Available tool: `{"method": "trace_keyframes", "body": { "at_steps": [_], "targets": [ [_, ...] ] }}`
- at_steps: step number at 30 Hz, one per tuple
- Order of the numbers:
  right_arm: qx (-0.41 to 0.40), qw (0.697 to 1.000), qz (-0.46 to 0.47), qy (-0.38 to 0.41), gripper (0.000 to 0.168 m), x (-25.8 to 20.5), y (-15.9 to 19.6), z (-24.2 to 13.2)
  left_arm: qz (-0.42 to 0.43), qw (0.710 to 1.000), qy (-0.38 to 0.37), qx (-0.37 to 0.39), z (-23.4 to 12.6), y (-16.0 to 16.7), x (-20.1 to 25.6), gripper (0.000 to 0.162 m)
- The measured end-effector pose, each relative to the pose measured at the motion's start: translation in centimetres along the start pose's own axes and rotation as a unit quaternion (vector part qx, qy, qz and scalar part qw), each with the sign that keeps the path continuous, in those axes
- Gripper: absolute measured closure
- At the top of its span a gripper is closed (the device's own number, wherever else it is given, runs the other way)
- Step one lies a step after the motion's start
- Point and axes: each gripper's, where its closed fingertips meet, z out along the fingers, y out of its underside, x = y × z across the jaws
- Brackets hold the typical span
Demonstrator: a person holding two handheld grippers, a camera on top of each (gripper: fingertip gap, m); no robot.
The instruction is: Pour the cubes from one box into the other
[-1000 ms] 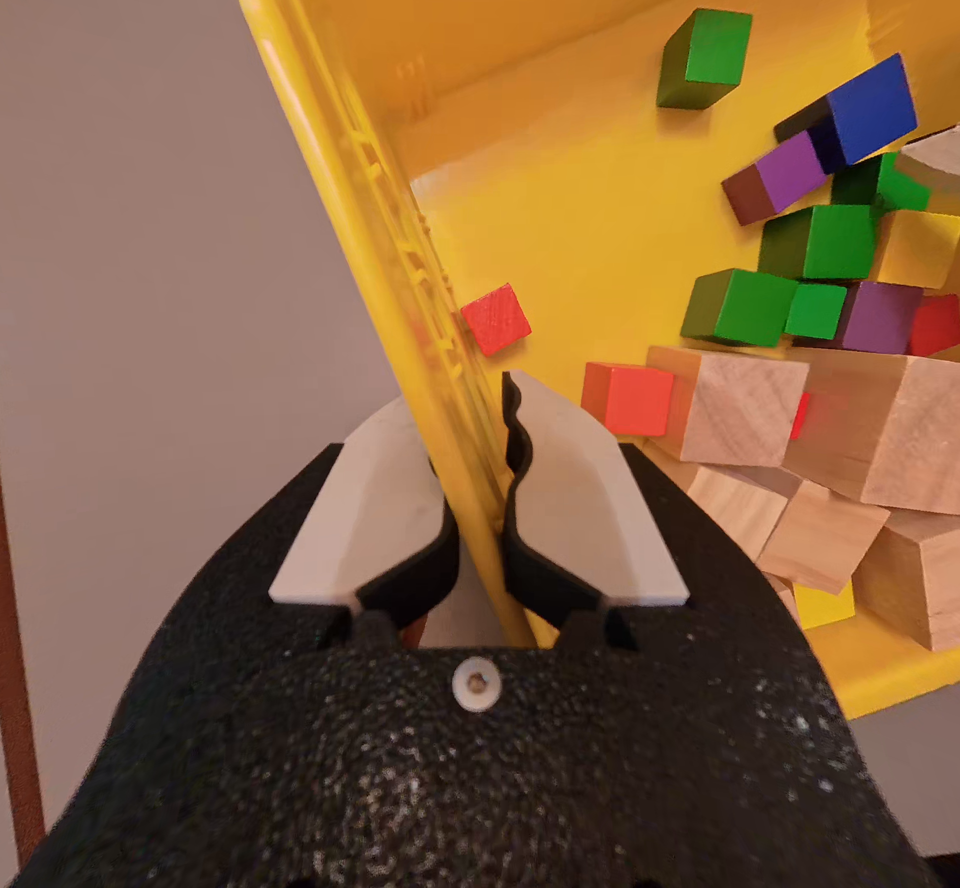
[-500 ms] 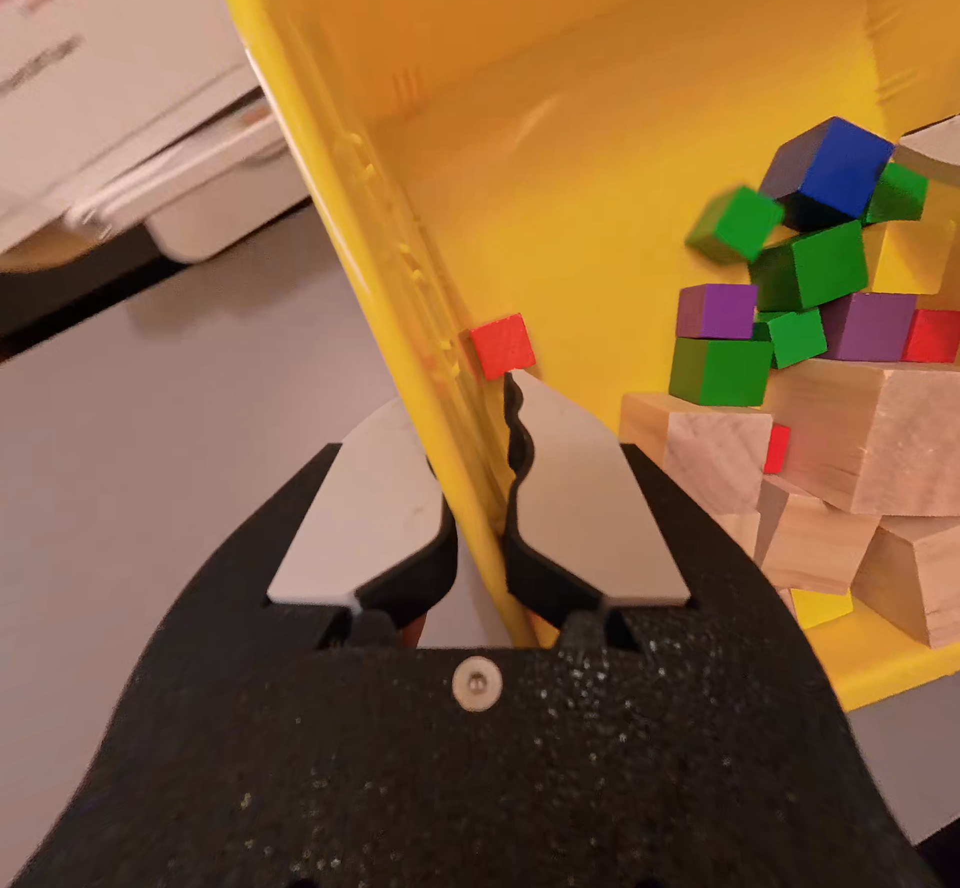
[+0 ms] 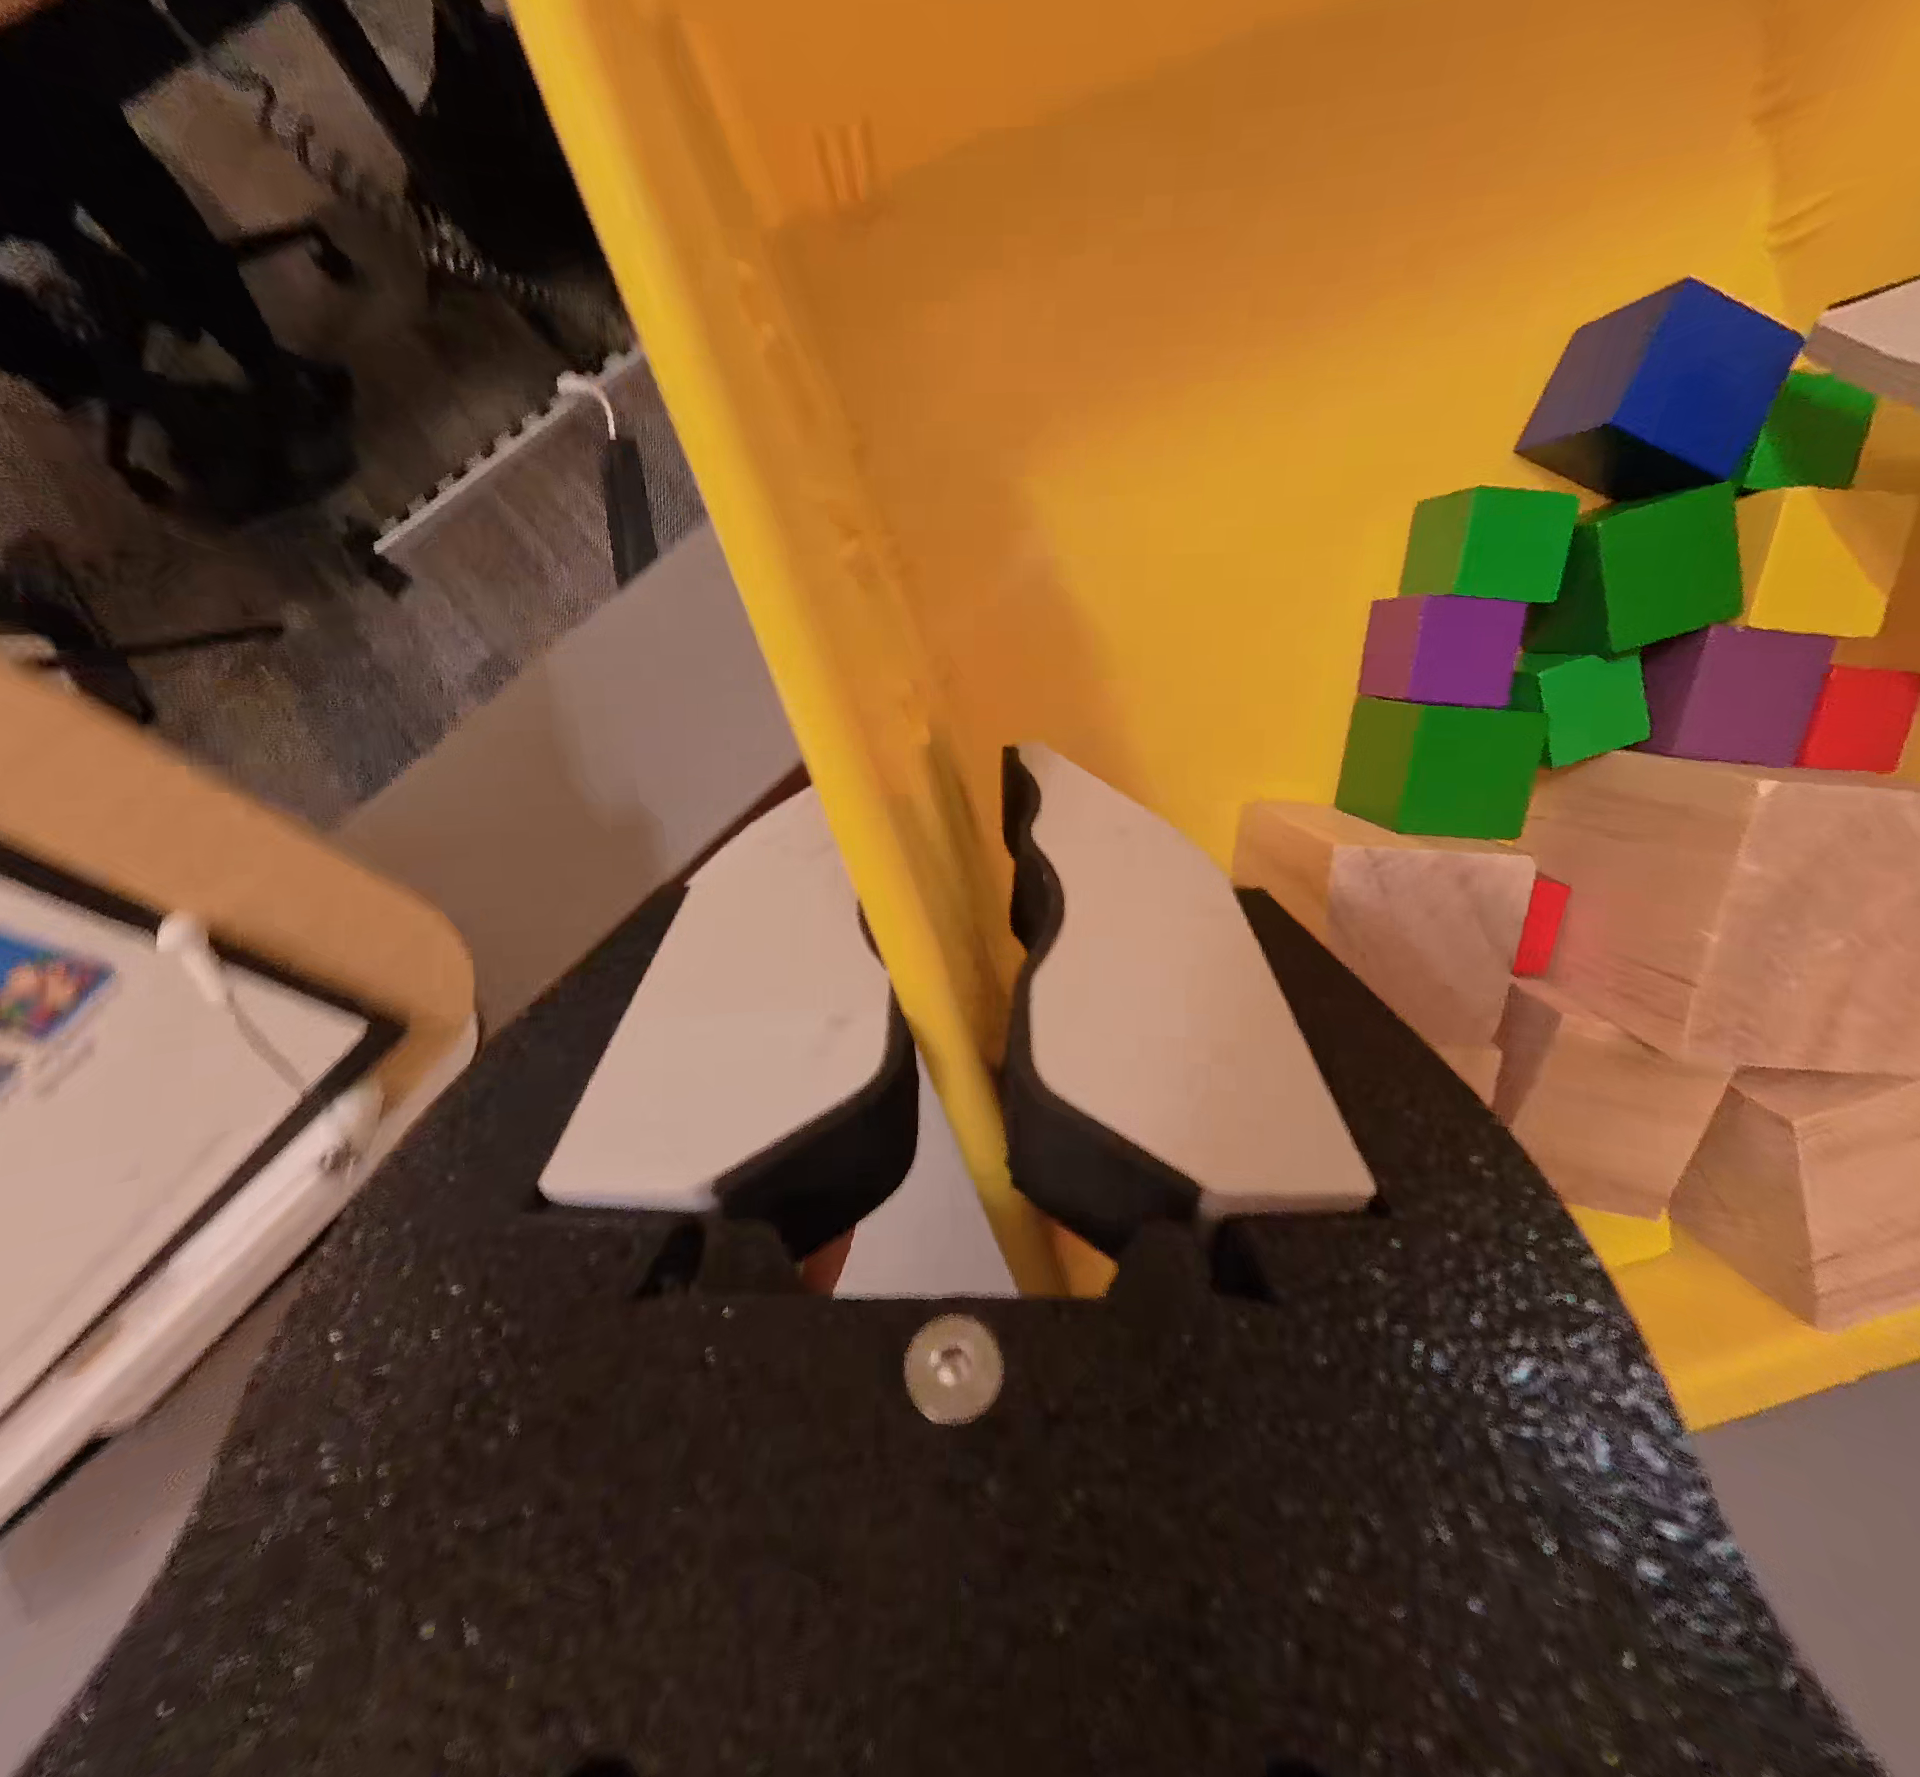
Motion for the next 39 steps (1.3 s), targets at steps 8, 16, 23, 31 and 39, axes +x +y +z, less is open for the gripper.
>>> {"method": "trace_keyframes", "body": {
  "at_steps": [8, 16, 23, 31, 39],
  "targets": [
    [0.112, 0.988, -0.053, 0.092, 0.130, 7.0, -4.0, 2.7, -0.003, 0.992, -0.002, 0.123, 6.7, -8.0, 0.9, 0.153],
    [0.243, 0.949, -0.102, 0.175, 0.130, 8.7, -5.1, 3.8, -0.018, 0.967, 0.023, 0.253, 10.7, -11.3, 0.4, 0.157],
    [0.299, 0.913, -0.151, 0.233, 0.131, 8.4, -5.7, 3.3, -0.016, 0.940, 0.053, 0.336, 11.7, -12.5, 0.2, 0.158],
    [0.339, 0.884, -0.186, 0.262, 0.132, 7.5, -5.6, 2.6, -0.021, 0.917, 0.077, 0.392, 11.9, -12.5, 0.0, 0.158],
    [0.348, 0.862, -0.218, 0.298, 0.131, 6.4, -5.1, 1.7, -0.024, 0.901, 0.110, 0.419, 12.3, -12.2, 0.3, 0.158]
  ]
}}
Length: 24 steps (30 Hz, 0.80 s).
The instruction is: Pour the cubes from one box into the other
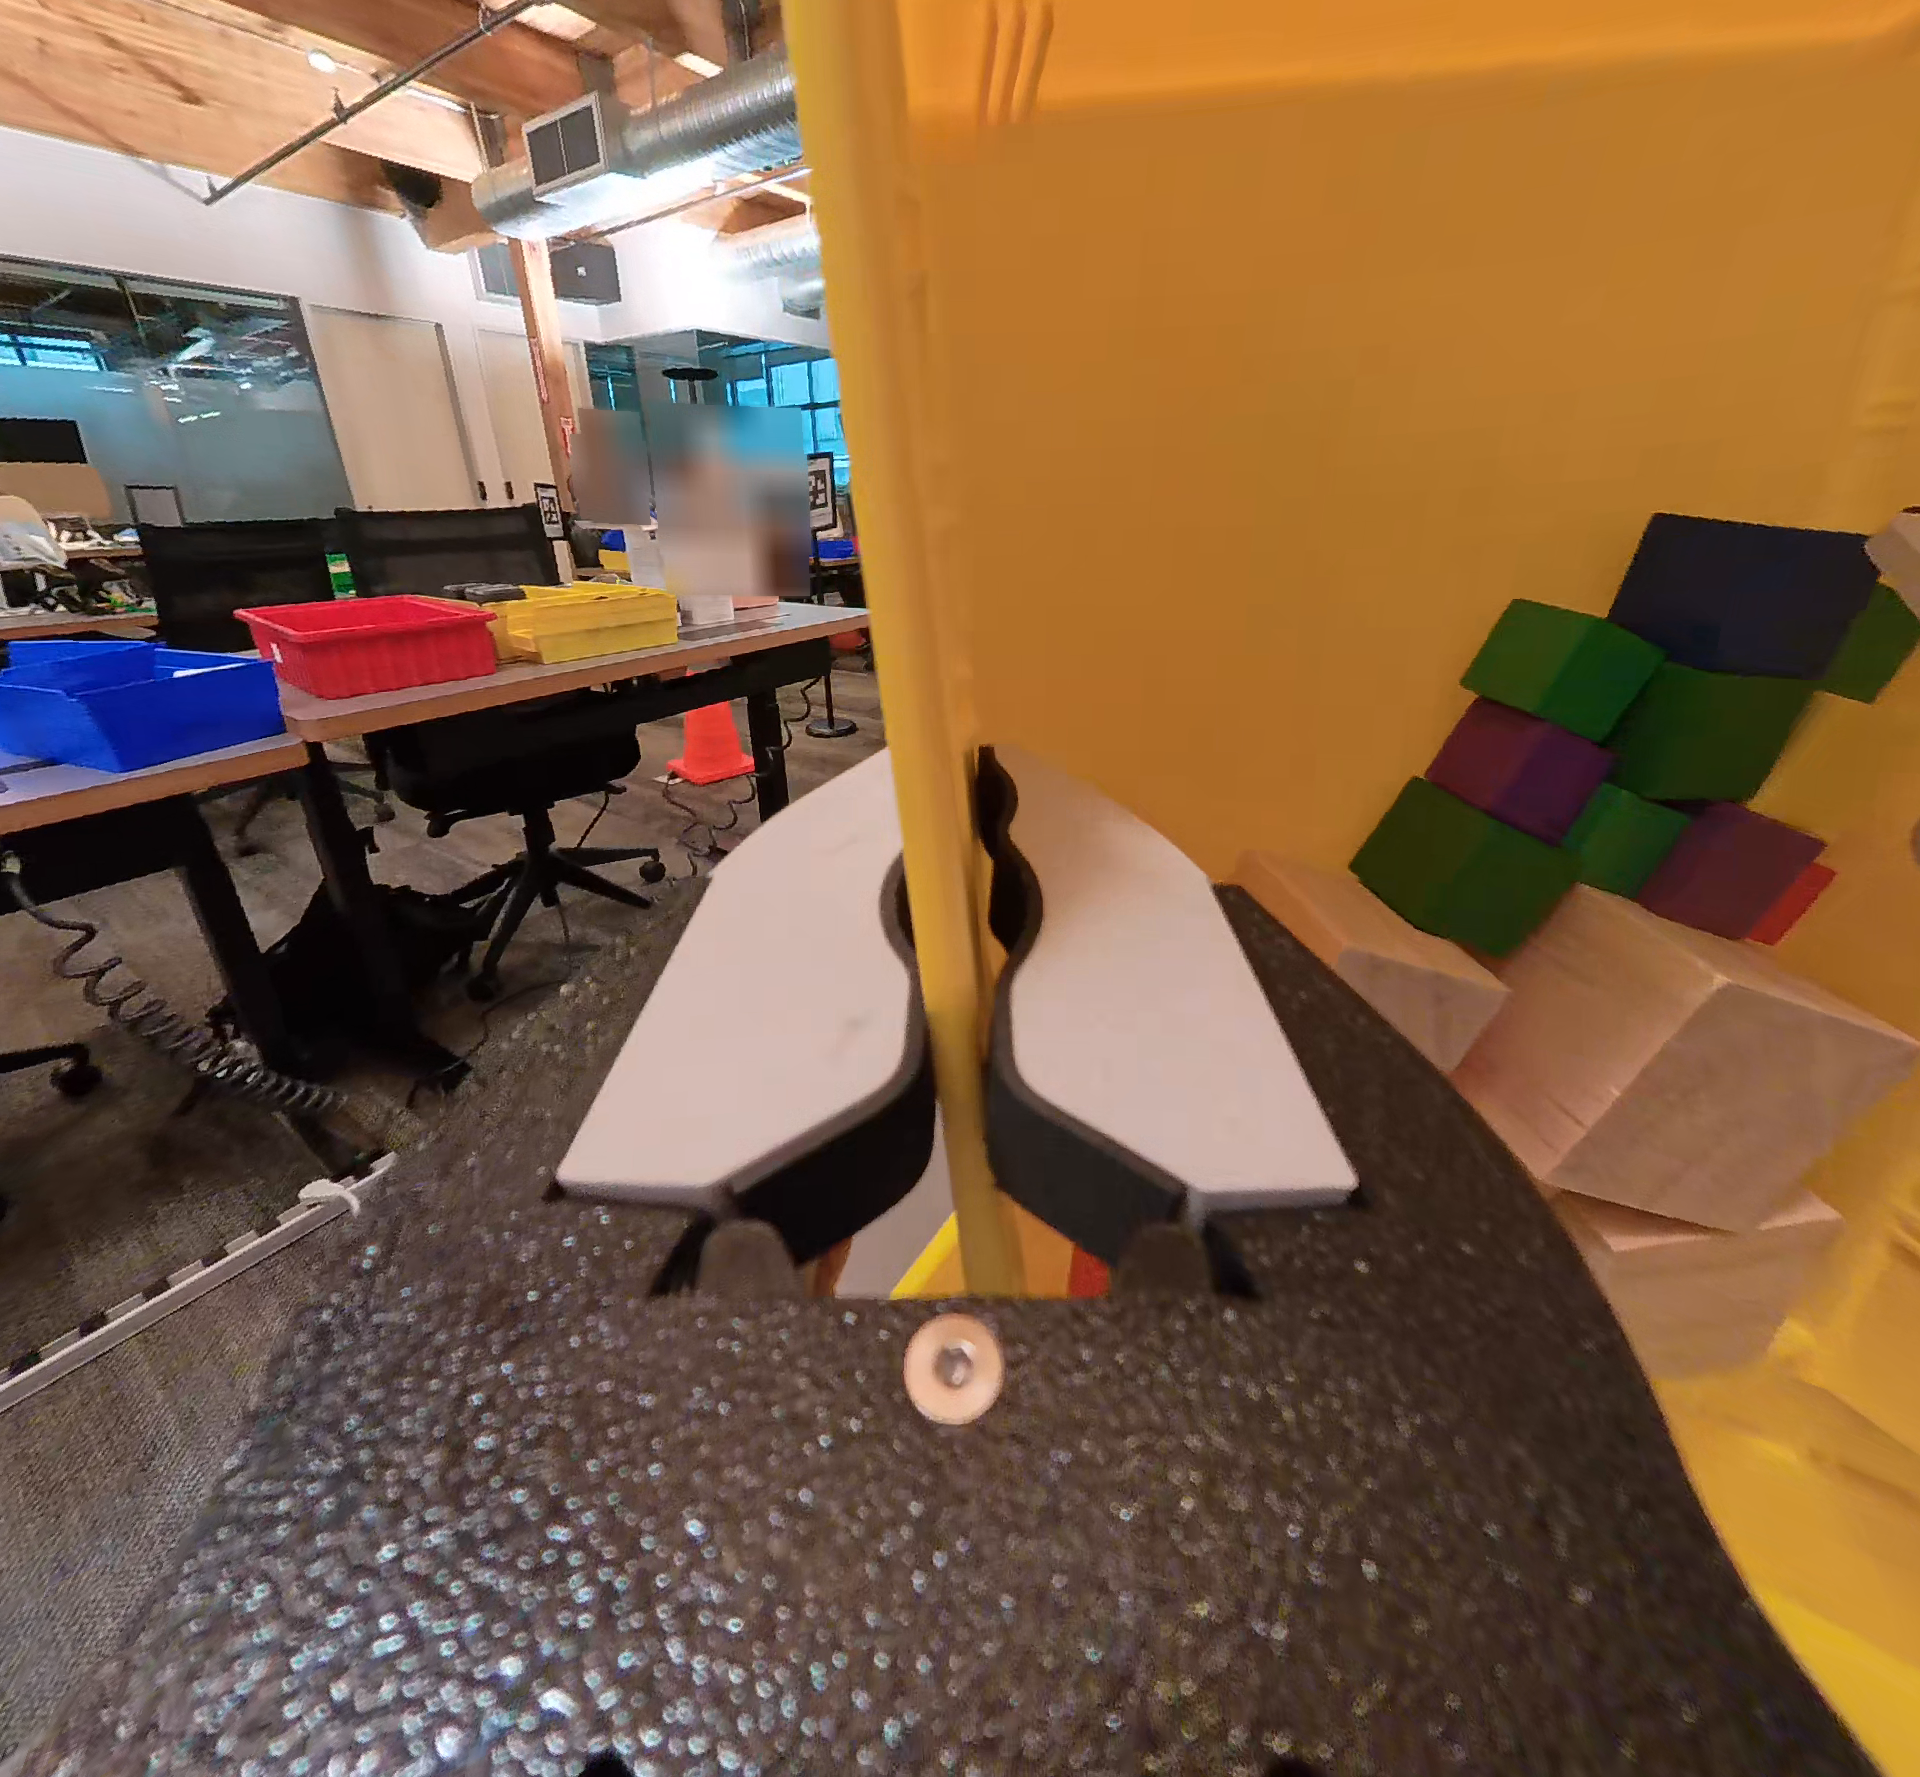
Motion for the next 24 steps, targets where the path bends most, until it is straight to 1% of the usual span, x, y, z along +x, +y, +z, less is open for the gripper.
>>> {"method": "trace_keyframes", "body": {
  "at_steps": [4, 8, 14, 19, 24],
  "targets": [
    [0.030, 0.999, -0.020, 0.020, 0.130, -0.13, -0.70, -0.37, -0.028, 1.000, 0.007, 0.010, -0.03, -0.42, -0.11, 0.158],
    [0.037, 0.999, -0.014, 0.026, 0.130, -0.22, -0.61, -0.48, -0.024, 1.000, 0.010, 0.000, -0.07, -0.42, -0.16, 0.158],
    [0.039, 0.999, -0.009, 0.021, 0.130, -0.39, -0.24, -0.49, -0.017, 0.999, 0.005, -0.036, -0.02, 0.14, -0.24, 0.159],
    [0.046, 0.999, 0.005, 0.023, 0.129, 0.00, -0.54, -0.34, -0.022, 0.999, 0.003, -0.040, 0.05, -0.59, -0.09, 0.158],
    [0.051, 0.998, 0.024, 0.002, 0.127, -0.17, -0.81, -0.37, -0.033, 0.999, -0.003, -0.043, -0.02, -0.56, -0.11, 0.159]
  ]
}}
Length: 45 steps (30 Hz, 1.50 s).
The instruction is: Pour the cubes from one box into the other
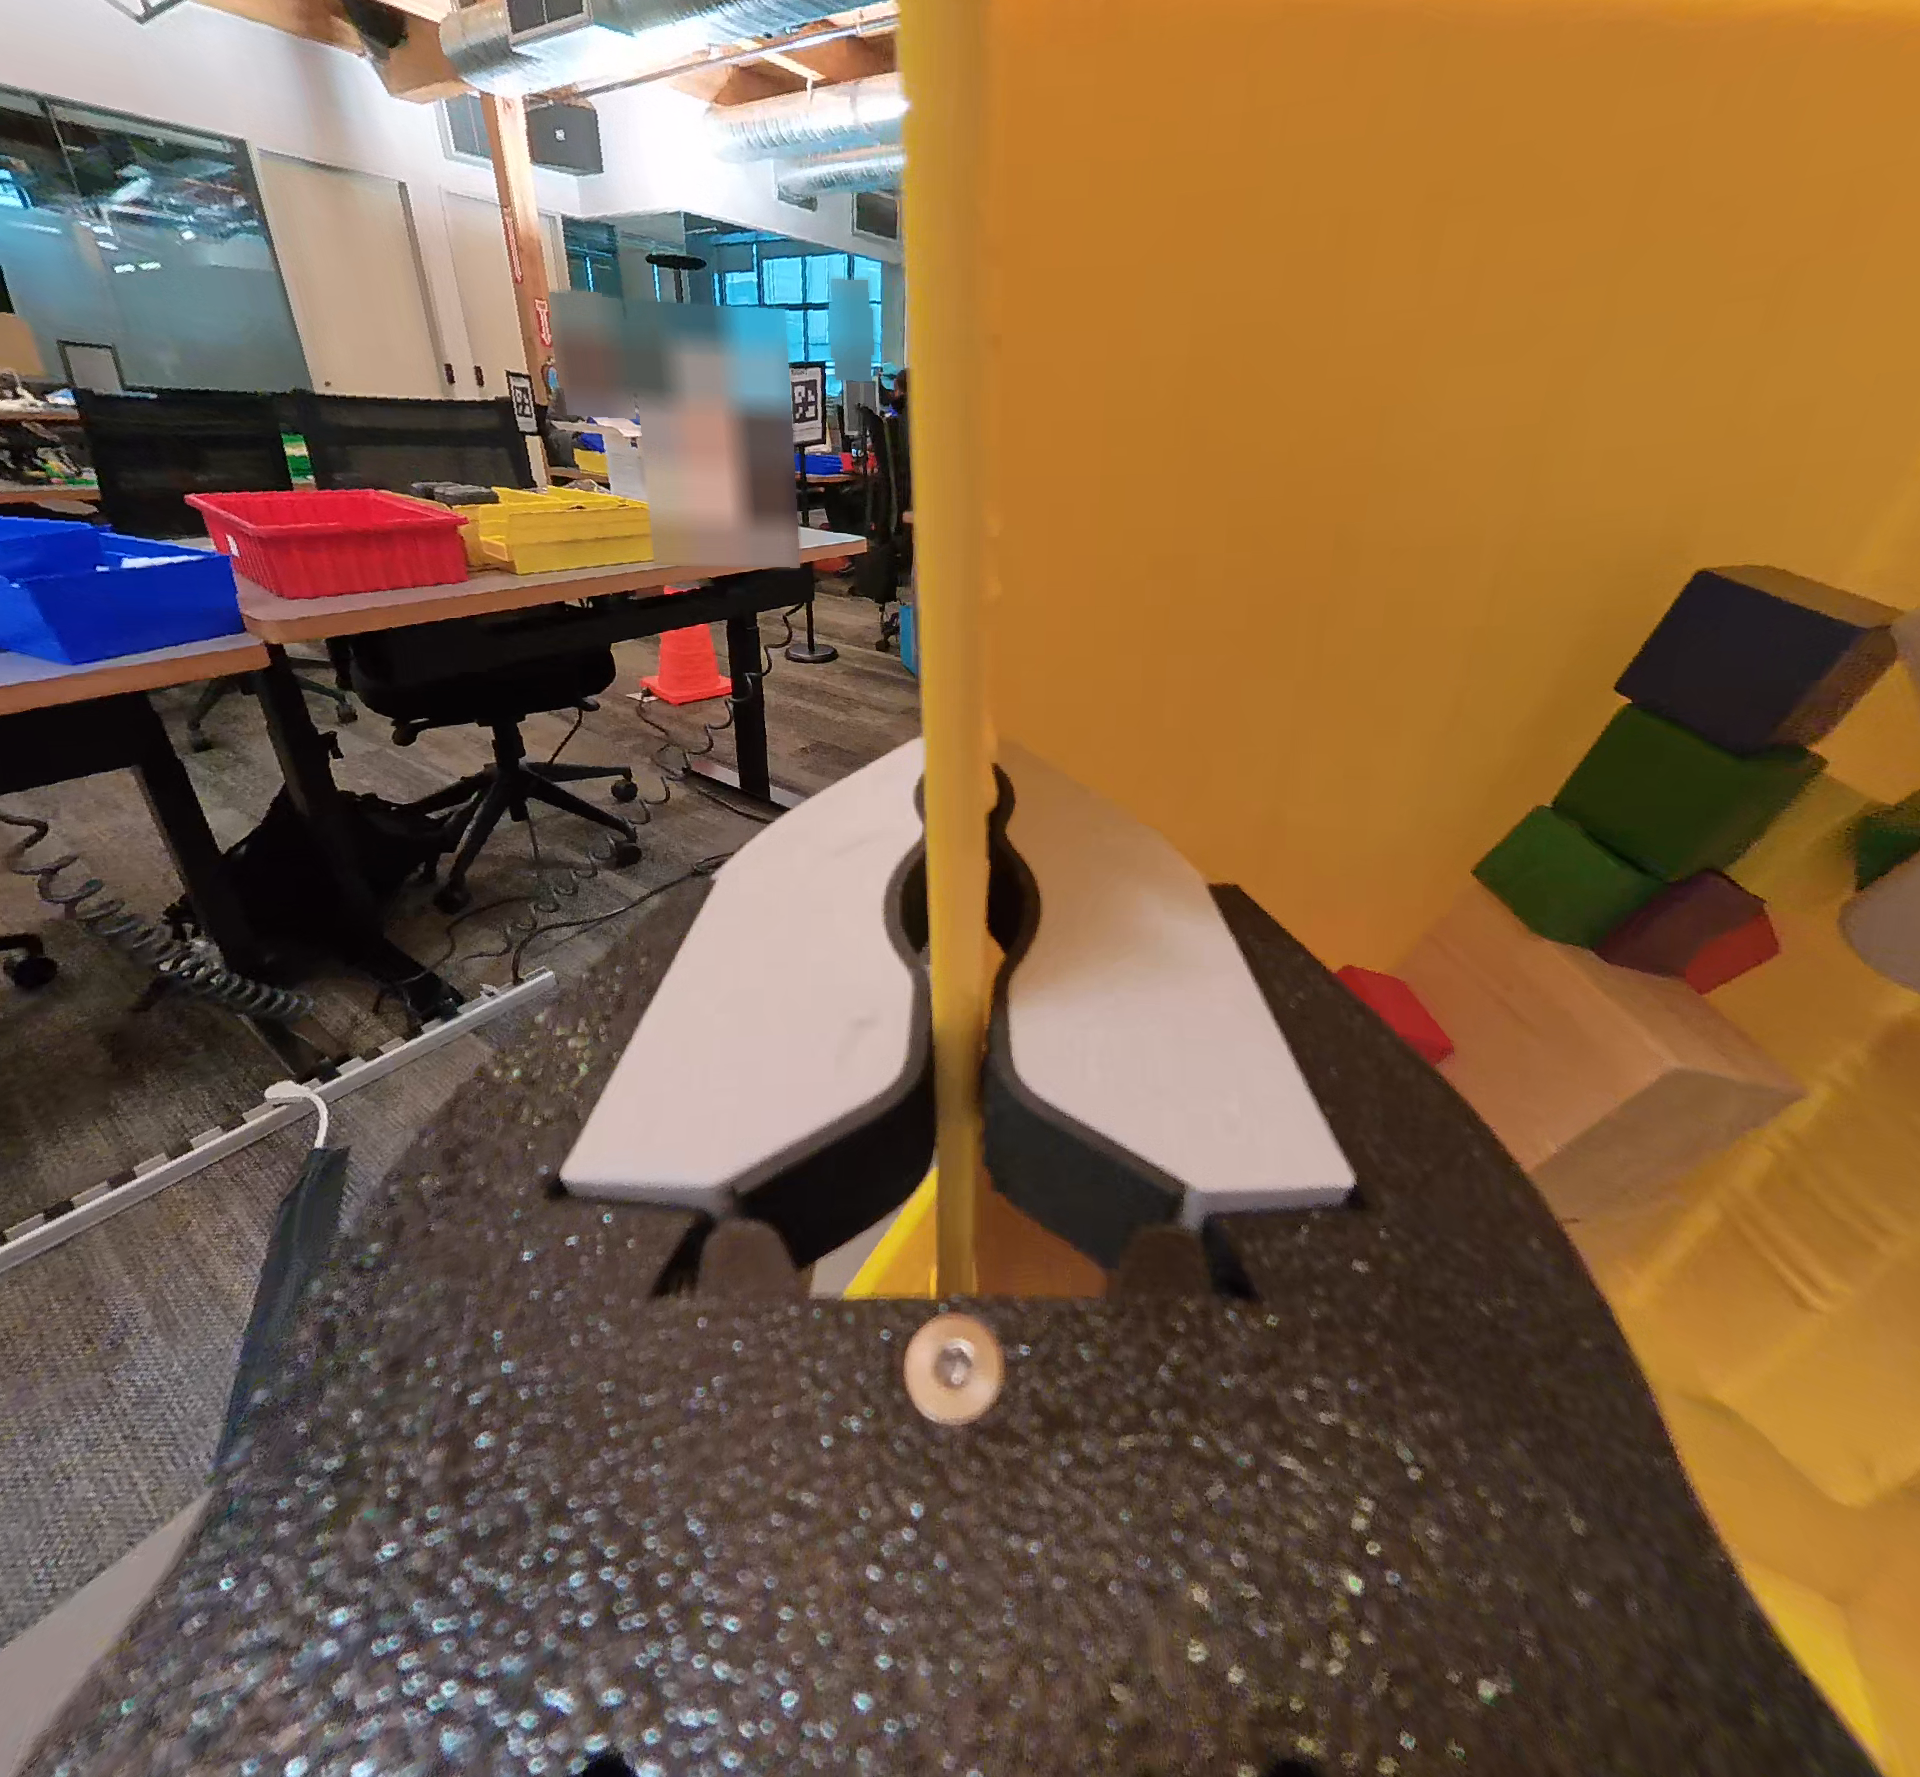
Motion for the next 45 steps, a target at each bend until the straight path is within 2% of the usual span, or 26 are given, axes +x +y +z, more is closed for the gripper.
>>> {"method": "trace_keyframes", "body": {
  "at_steps": [8, 14, 18, 24, 26, 28, 31, 33, 36, 37, 38, 41, 45],
  "targets": [
    [-0.041, 0.998, 0.055, -0.006, 0.129, 0.4, 1.3, -0.2, -0.015, 0.999, -0.035, -0.024, -0.1, 0.3, 0.4, 0.160],
    [-0.110, 0.972, 0.199, -0.052, 0.136, 0.5, 1.5, 0.8, -0.009, 0.995, -0.095, -0.031, -1.0, -0.2, -0.3, 0.160],
    [-0.125, 0.979, 0.157, -0.042, 0.145, 1.2, 2.2, 0.5, 0.001, 0.994, -0.109, -0.026, -1.5, -0.7, 0.1, 0.160],
    [-0.142, 0.985, 0.099, 0.017, 0.147, 2.7, 2.4, -1.4, 0.022, 0.995, -0.097, -0.015, -1.6, -2.2, 1.8, 0.159],
    [-0.128, 0.986, 0.104, 0.030, 0.158, 3.4, 1.7, -2.2, 0.021, 0.994, -0.109, -0.019, -1.7, -2.3, 1.6, 0.159],
    [-0.117, 0.988, 0.104, 0.018, 0.159, 3.6, 0.7, -2.7, 0.013, 0.991, -0.129, -0.020, -1.8, -2.3, 0.7, 0.160],
    [-0.147, 0.985, 0.087, 0.006, 0.157, 3.2, 1.2, -2.3, 0.017, 0.991, -0.133, -0.019, -2.0, -2.4, 0.2, 0.160],
    [-0.175, 0.979, 0.105, -0.003, 0.157, 2.8, 1.8, -2.2, 0.021, 0.990, -0.141, -0.019, -2.2, -2.7, 0.1, 0.159],
    [-0.184, 0.966, 0.181, 0.000, 0.154, 2.7, 1.8, -2.3, 0.008, 0.991, -0.134, -0.012, -2.0, -3.4, 0.4, 0.160],
    [-0.181, 0.958, 0.221, -0.014, 0.163, 2.3, 1.7, -2.3, 0.004, 0.991, -0.132, -0.007, -2.0, -3.7, 0.5, 0.160],
    [-0.175, 0.953, 0.247, -0.015, 0.164, 2.5, 1.6, -2.2, 0.004, 0.991, -0.131, -0.003, -2.1, -4.0, 0.7, 0.159],
    [-0.175, 0.954, 0.244, -0.020, 0.164, 2.8, 1.8, -2.0, 0.025, 0.991, -0.133, -0.007, -2.1, -3.9, 0.9, 0.160],
    [-0.126, 0.967, 0.222, -0.008, 0.165, 3.5, 0.4, -2.1, -0.007, 0.994, -0.107, -0.006, -2.1, -2.9, 1.2, 0.160]
  ]
}}
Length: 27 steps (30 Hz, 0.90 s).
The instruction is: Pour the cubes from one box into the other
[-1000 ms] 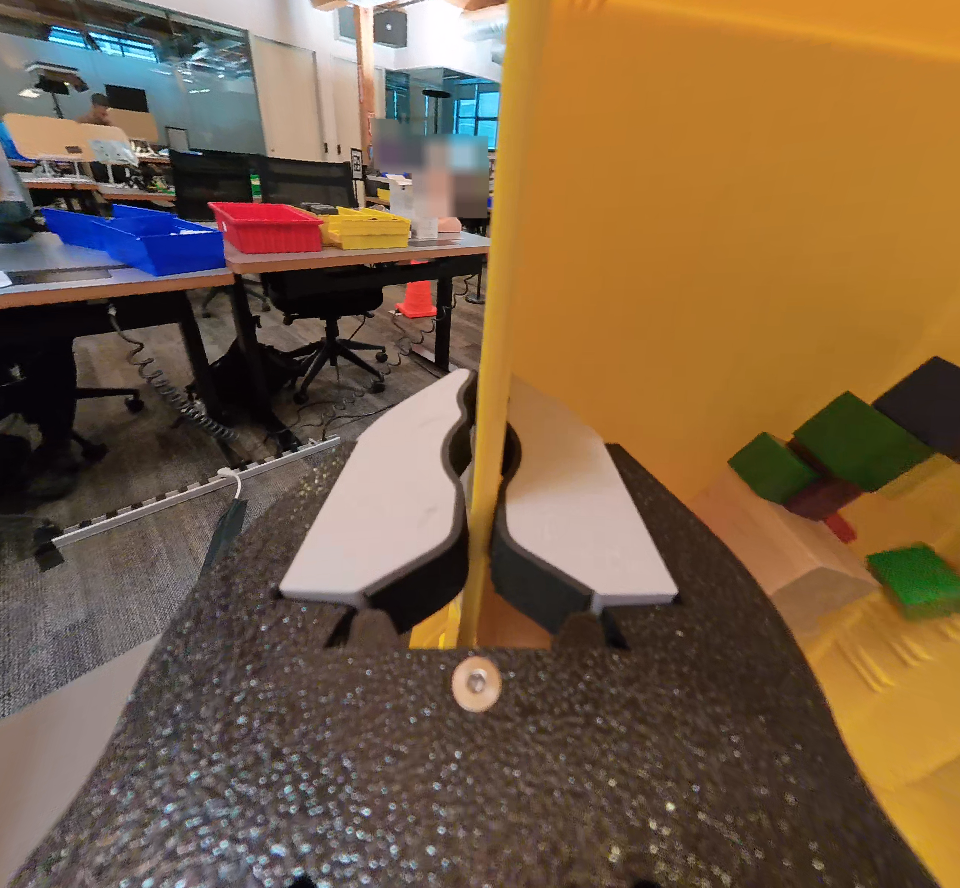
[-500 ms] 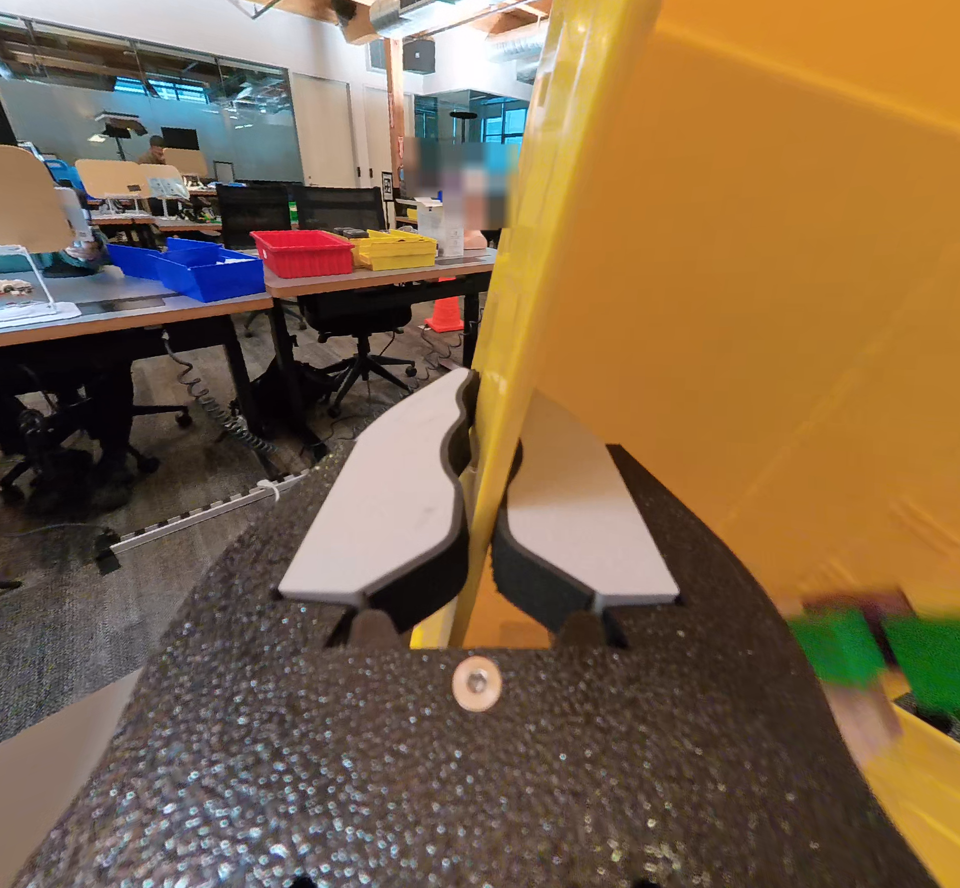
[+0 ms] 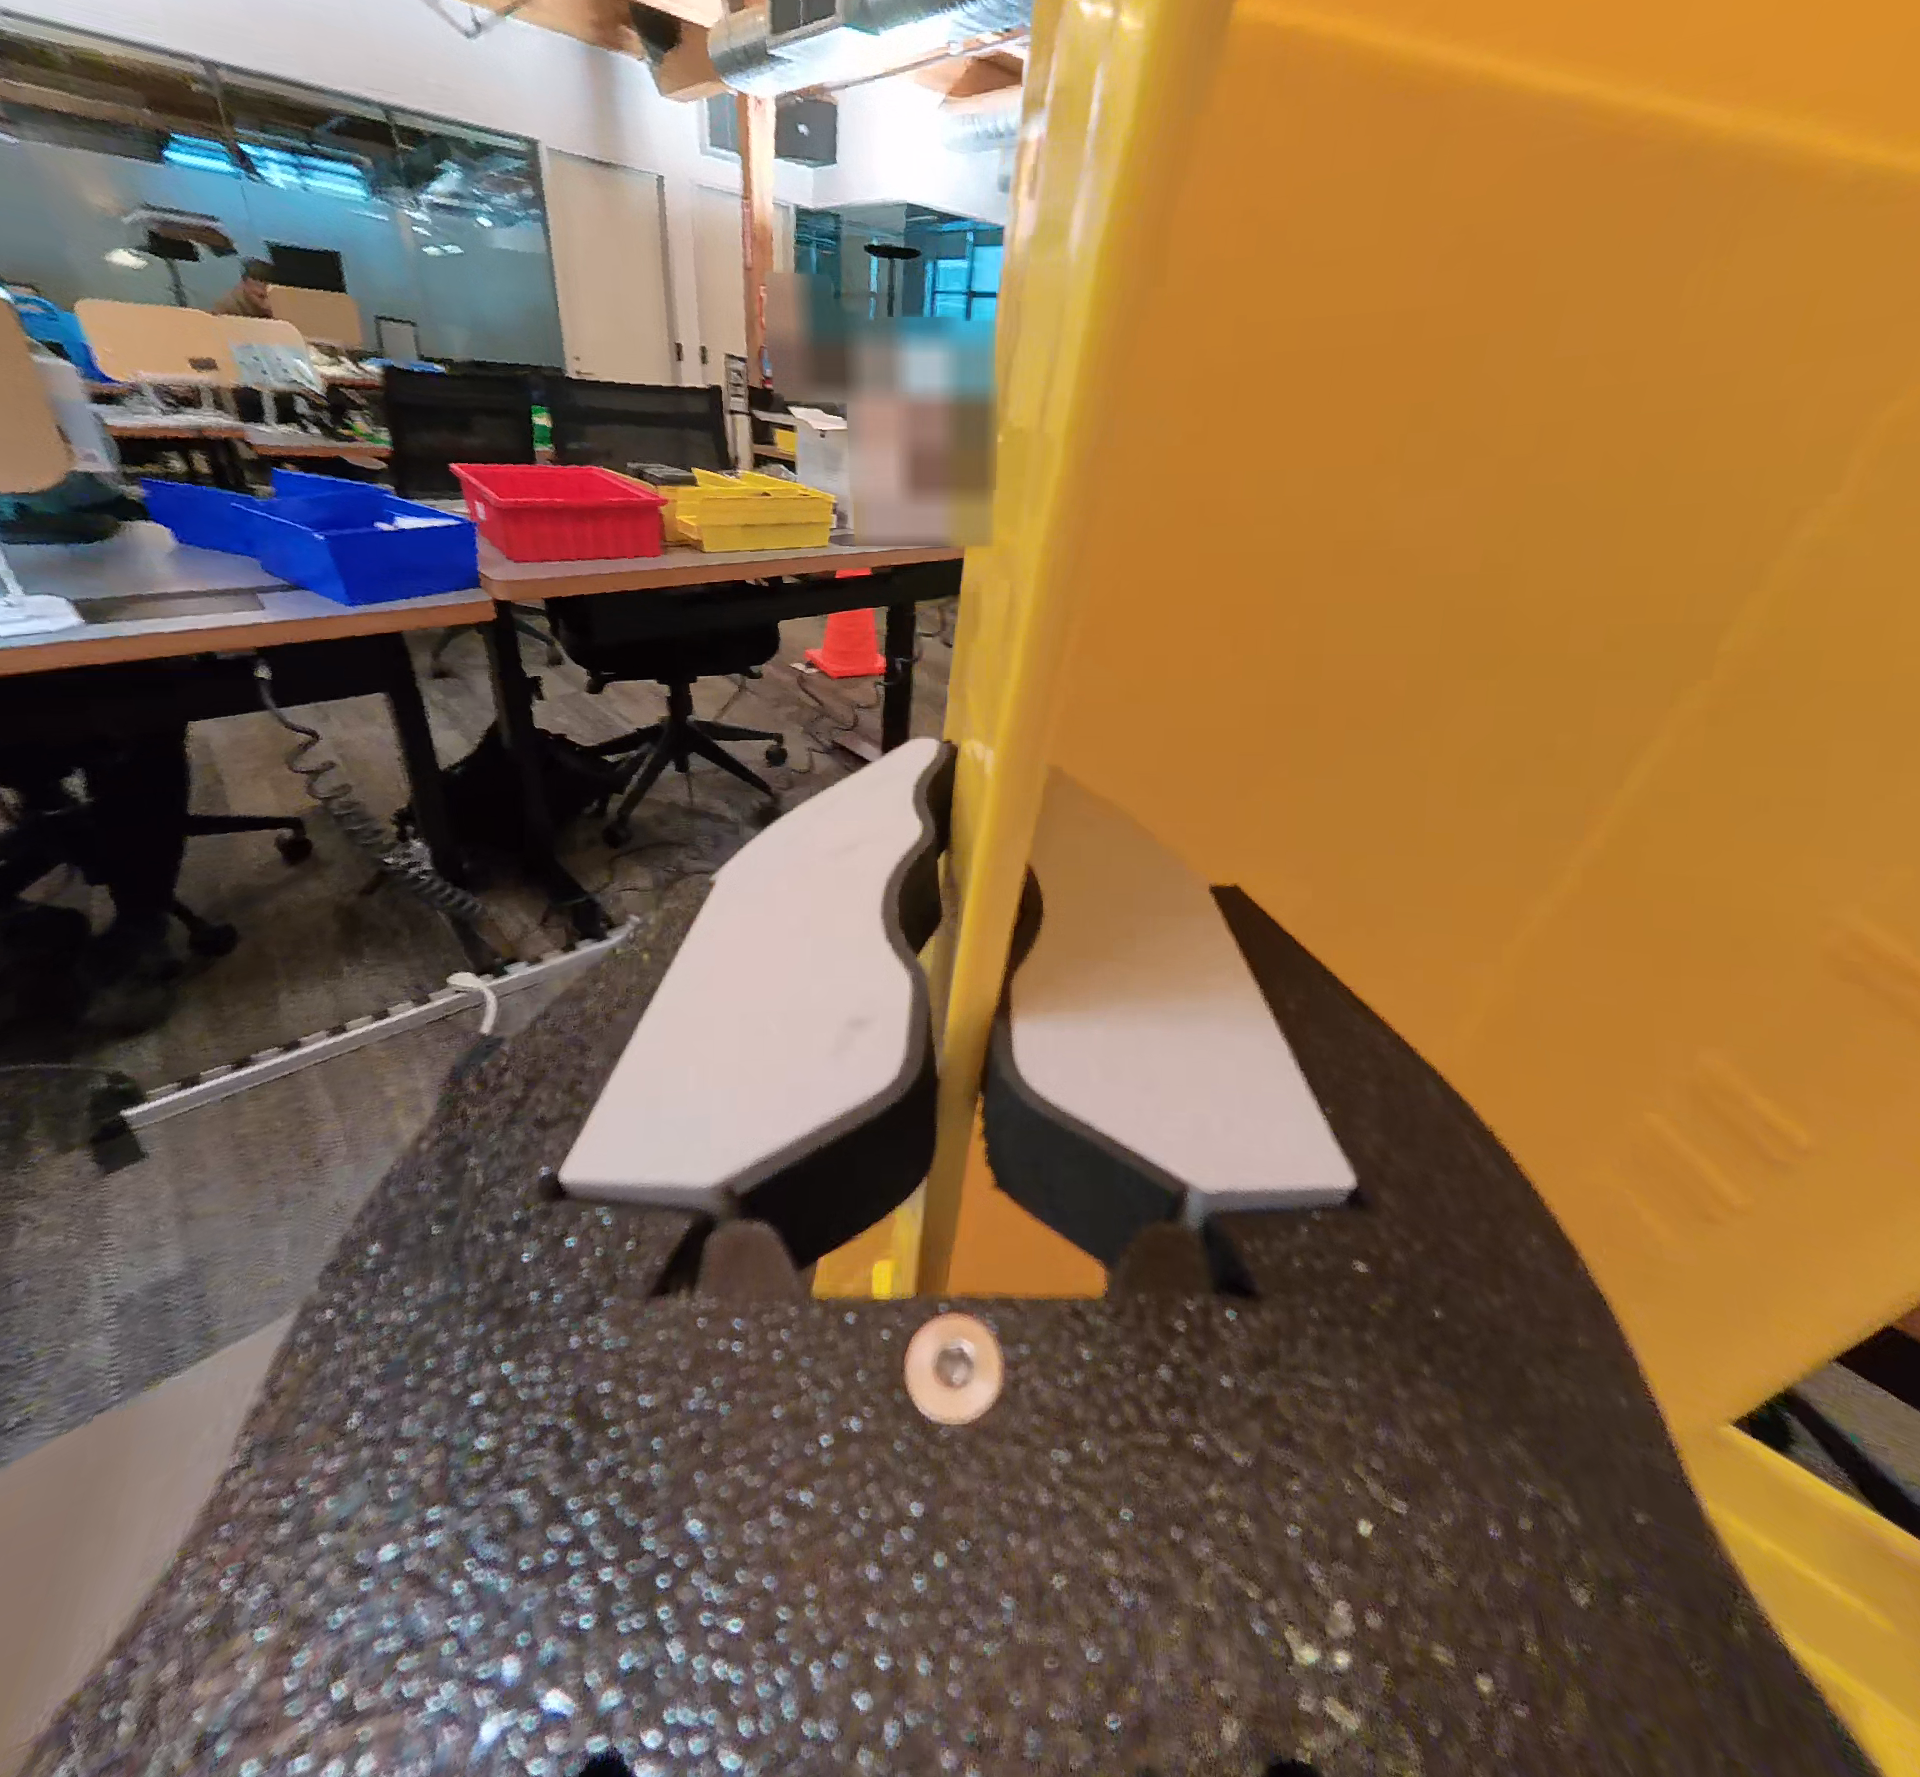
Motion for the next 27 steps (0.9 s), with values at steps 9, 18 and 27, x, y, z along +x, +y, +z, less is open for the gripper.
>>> {"method": "trace_keyframes", "body": {
  "at_steps": [9, 18, 27],
  "targets": [
    [0.073, 0.996, -0.030, 0.029, 0.165, -0.4, -0.6, -1.1, -0.013, 0.998, 0.008, -0.062, -0.9, 1.7, 0.4, 0.158],
    [0.089, 0.994, -0.026, 0.056, 0.164, 0.0, -1.3, -1.1, 0.020, 1.000, 0.011, -0.019, -3.4, 0.9, 0.9, 0.157],
    [0.101, 0.993, 0.000, 0.059, 0.164, 0.4, -2.0, -1.1, 0.021, 0.998, -0.009, -0.056, -4.2, 0.9, 1.2, 0.159]
  ]
}}
